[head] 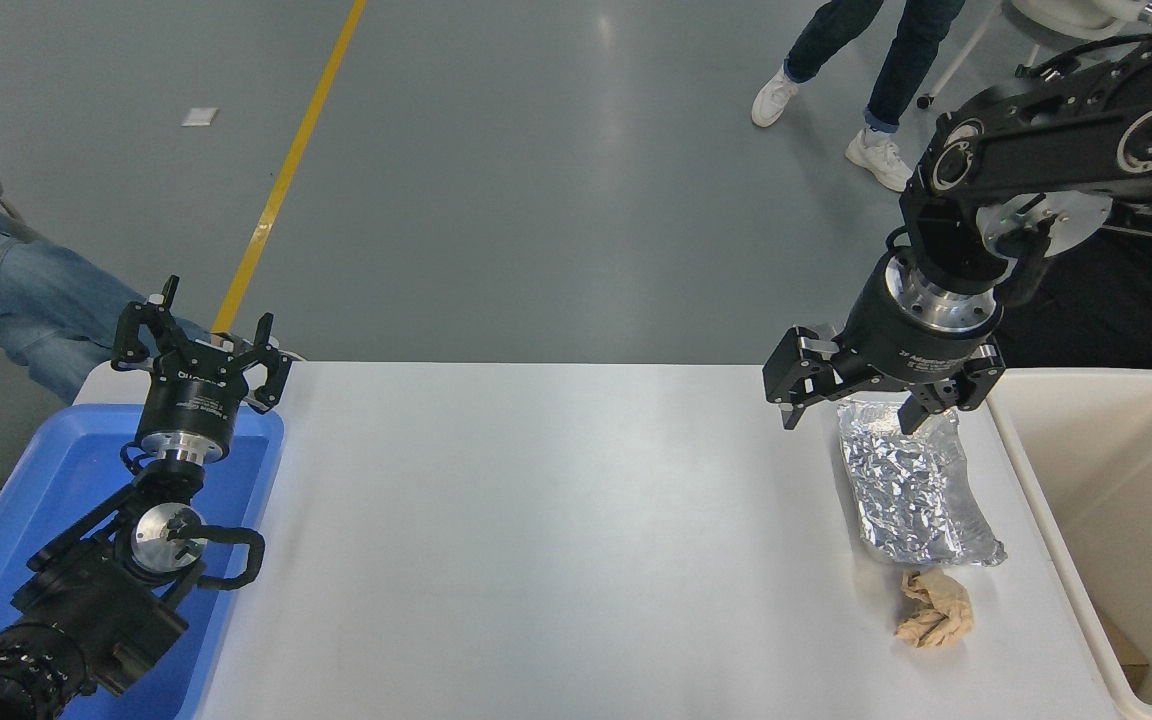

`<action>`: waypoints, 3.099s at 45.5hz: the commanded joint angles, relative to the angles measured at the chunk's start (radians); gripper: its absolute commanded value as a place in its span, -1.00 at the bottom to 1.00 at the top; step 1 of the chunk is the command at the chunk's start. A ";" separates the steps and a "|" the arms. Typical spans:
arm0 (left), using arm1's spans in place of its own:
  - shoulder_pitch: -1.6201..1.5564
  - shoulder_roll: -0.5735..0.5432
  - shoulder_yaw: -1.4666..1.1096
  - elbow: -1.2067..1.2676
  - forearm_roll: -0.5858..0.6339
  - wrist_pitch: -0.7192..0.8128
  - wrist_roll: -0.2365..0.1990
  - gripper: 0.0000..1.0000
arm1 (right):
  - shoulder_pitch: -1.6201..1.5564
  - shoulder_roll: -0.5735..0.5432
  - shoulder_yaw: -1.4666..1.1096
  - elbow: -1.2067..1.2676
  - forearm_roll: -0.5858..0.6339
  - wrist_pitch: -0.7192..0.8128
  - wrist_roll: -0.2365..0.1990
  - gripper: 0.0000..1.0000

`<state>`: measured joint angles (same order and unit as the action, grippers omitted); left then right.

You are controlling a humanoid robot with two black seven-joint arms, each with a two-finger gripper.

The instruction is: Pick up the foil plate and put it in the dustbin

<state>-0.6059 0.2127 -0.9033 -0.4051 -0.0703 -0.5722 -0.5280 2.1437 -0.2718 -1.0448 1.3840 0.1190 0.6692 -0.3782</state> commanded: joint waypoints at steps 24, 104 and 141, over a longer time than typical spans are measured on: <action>0.000 0.001 0.000 0.000 0.000 0.000 0.000 0.98 | -0.168 -0.020 -0.095 -0.163 -0.058 -0.186 0.004 1.00; 0.000 0.001 0.000 0.000 0.000 0.000 0.000 0.98 | -1.127 0.114 -0.031 -0.895 -0.329 -0.694 0.015 0.97; 0.000 0.001 0.000 0.000 0.000 0.000 0.000 0.98 | -1.179 0.115 -0.003 -0.882 -0.328 -0.821 0.094 -0.27</action>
<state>-0.6060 0.2132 -0.9036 -0.4050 -0.0707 -0.5722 -0.5278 0.9701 -0.1579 -1.0492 0.4942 -0.2098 -0.1098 -0.3164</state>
